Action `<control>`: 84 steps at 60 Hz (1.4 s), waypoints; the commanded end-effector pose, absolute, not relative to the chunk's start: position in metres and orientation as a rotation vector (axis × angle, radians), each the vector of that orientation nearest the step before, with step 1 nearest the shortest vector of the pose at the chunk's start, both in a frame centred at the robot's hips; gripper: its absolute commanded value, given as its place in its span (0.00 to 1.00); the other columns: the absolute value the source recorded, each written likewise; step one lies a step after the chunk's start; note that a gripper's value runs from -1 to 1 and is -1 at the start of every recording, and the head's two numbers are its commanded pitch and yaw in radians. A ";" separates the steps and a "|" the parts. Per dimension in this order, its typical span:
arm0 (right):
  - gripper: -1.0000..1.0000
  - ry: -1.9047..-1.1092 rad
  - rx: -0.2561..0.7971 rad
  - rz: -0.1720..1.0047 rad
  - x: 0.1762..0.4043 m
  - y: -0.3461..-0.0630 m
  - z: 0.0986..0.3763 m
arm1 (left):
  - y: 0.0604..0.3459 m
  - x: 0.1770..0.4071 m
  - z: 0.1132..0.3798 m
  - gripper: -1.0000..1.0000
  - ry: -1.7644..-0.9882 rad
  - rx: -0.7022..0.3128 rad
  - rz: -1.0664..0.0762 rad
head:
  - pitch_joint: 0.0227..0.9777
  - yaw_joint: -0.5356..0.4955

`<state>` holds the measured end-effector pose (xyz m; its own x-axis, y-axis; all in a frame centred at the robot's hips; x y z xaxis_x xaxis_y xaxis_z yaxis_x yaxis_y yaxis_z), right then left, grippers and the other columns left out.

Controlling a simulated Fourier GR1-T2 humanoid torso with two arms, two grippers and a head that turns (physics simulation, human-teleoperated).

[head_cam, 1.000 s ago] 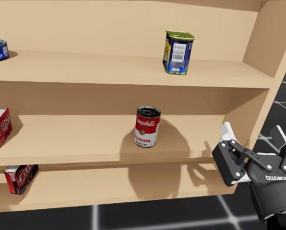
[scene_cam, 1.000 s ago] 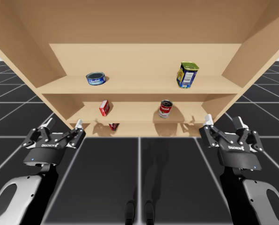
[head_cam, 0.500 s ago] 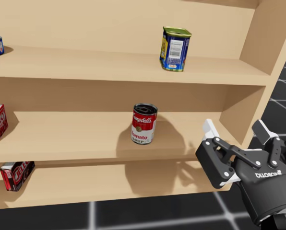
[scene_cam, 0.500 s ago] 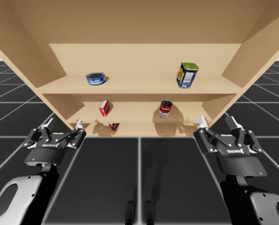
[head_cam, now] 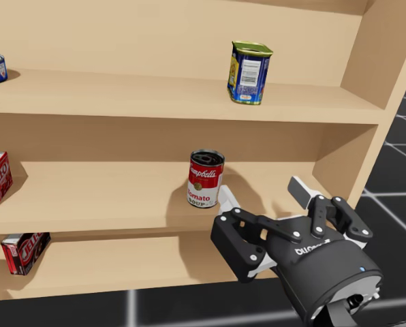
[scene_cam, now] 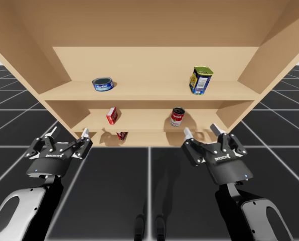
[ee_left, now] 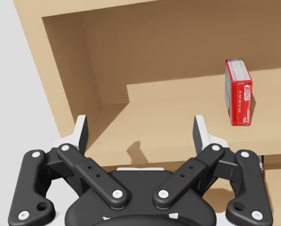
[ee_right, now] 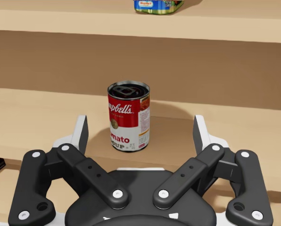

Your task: Look through the shelves, find the red soup can, and take it.

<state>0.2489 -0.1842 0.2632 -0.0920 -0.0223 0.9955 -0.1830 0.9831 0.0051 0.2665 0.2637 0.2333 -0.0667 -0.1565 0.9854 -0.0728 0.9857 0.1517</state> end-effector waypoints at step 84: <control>1.00 -1.417 -0.004 0.135 0.387 -0.141 0.212 | 0.267 0.267 0.233 0.00 -1.635 0.176 -0.059 | 0.52 0.33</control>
